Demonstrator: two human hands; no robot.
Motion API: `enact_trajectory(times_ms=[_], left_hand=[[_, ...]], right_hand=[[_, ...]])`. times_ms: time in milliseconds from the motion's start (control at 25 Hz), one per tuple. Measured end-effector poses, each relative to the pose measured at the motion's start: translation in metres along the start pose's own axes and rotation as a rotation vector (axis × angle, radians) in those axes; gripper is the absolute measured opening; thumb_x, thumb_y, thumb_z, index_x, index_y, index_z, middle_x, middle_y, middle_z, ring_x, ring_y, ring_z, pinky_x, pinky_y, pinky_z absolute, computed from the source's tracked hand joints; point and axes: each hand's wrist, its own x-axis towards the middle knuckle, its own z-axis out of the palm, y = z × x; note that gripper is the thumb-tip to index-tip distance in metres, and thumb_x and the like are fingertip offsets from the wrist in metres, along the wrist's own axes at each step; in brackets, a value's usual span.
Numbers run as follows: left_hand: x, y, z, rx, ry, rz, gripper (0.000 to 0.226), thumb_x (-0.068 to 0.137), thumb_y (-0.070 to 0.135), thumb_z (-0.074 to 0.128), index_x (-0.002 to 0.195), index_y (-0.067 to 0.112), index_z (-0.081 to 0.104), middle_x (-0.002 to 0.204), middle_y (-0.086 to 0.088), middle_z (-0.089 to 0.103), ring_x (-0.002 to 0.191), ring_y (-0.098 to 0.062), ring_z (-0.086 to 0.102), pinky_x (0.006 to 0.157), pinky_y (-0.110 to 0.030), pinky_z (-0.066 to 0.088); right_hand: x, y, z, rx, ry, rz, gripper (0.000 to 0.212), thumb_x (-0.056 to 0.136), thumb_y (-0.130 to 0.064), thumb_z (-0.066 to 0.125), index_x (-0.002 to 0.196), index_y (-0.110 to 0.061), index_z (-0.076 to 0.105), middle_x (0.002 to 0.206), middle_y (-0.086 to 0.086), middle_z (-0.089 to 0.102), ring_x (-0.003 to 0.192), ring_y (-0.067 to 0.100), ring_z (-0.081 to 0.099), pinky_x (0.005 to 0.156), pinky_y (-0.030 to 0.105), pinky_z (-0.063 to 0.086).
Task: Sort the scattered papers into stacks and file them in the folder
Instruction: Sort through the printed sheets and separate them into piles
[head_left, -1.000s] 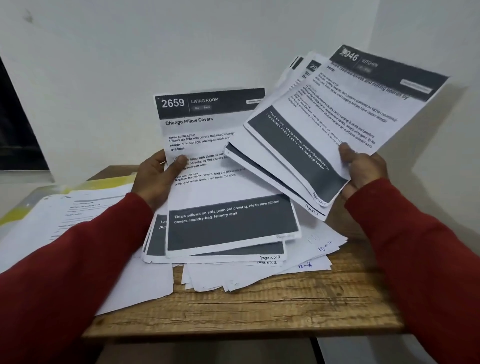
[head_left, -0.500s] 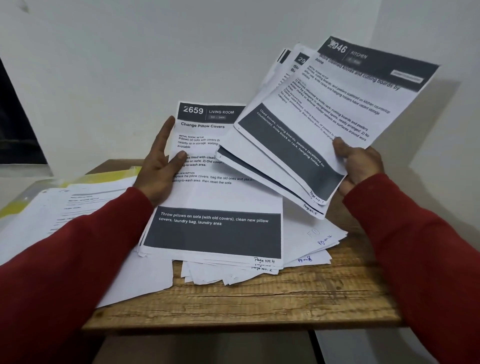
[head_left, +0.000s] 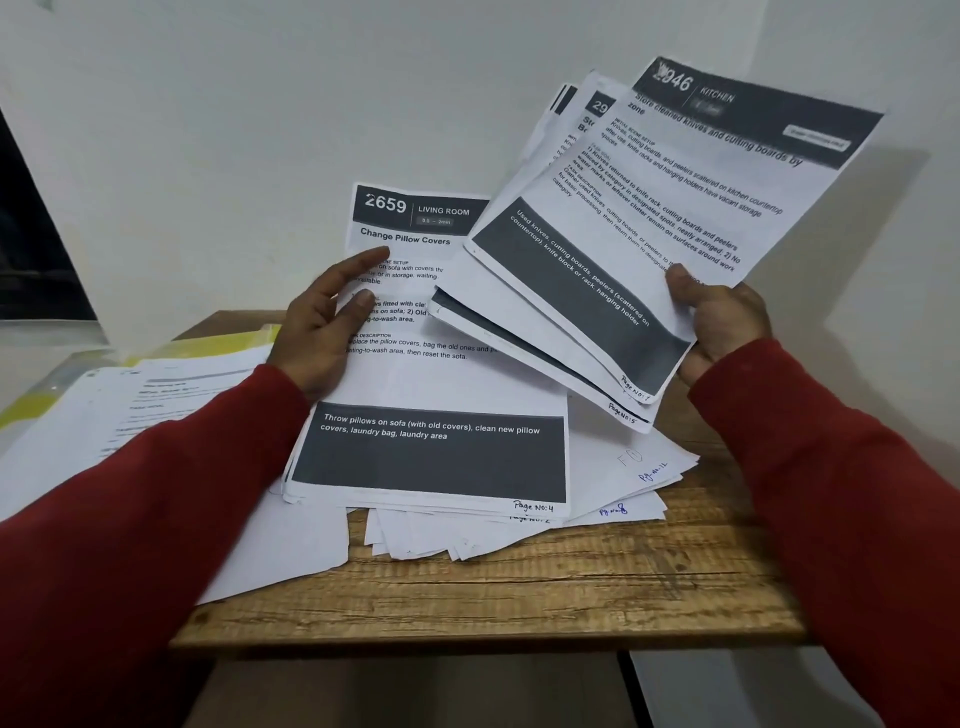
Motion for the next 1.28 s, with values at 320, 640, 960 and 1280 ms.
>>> enact_trajectory(times_ms=[320,640,960,1280], left_hand=[[-0.004,0.006,0.004,0.122,0.026,-0.076,0.036,0.092,0.014,0.068,0.127,0.021,0.063,0.122,0.013,0.067,0.113,0.000,0.061,0.102,-0.022,0.045],[-0.004,0.009,0.001,0.114,0.043,0.009,0.058,0.083,-0.001,0.074,0.134,0.020,0.056,0.129,0.015,0.064,0.123,-0.005,0.058,0.105,-0.024,0.045],[-0.004,0.017,0.012,0.050,0.119,-0.132,0.021,0.097,0.018,0.062,0.091,0.027,0.079,0.089,0.012,0.077,0.088,-0.004,0.069,0.088,-0.026,0.051],[-0.002,0.011,0.008,0.002,0.102,-0.179,0.021,0.090,0.020,0.071,0.070,0.023,0.077,0.069,0.012,0.073,0.063,-0.001,0.064,0.067,-0.017,0.051]], right_hand=[[0.003,0.004,0.000,-0.015,0.009,0.015,0.035,0.087,0.000,0.068,0.122,-0.001,0.064,0.112,0.015,0.072,0.100,0.033,0.071,0.088,0.055,0.056],[0.001,0.005,0.001,-0.057,0.009,0.013,0.026,0.085,0.000,0.070,0.111,-0.005,0.068,0.101,0.011,0.076,0.087,0.028,0.074,0.083,0.054,0.058],[-0.032,0.004,0.016,-0.093,-0.264,0.040,0.037,0.090,-0.002,0.066,0.127,0.003,0.059,0.116,0.020,0.070,0.098,0.033,0.071,0.076,0.044,0.060],[-0.048,0.018,0.034,-0.195,-0.385,0.014,0.020,0.091,-0.001,0.065,0.111,-0.002,0.068,0.108,0.016,0.073,0.101,0.035,0.070,0.088,0.049,0.057]])
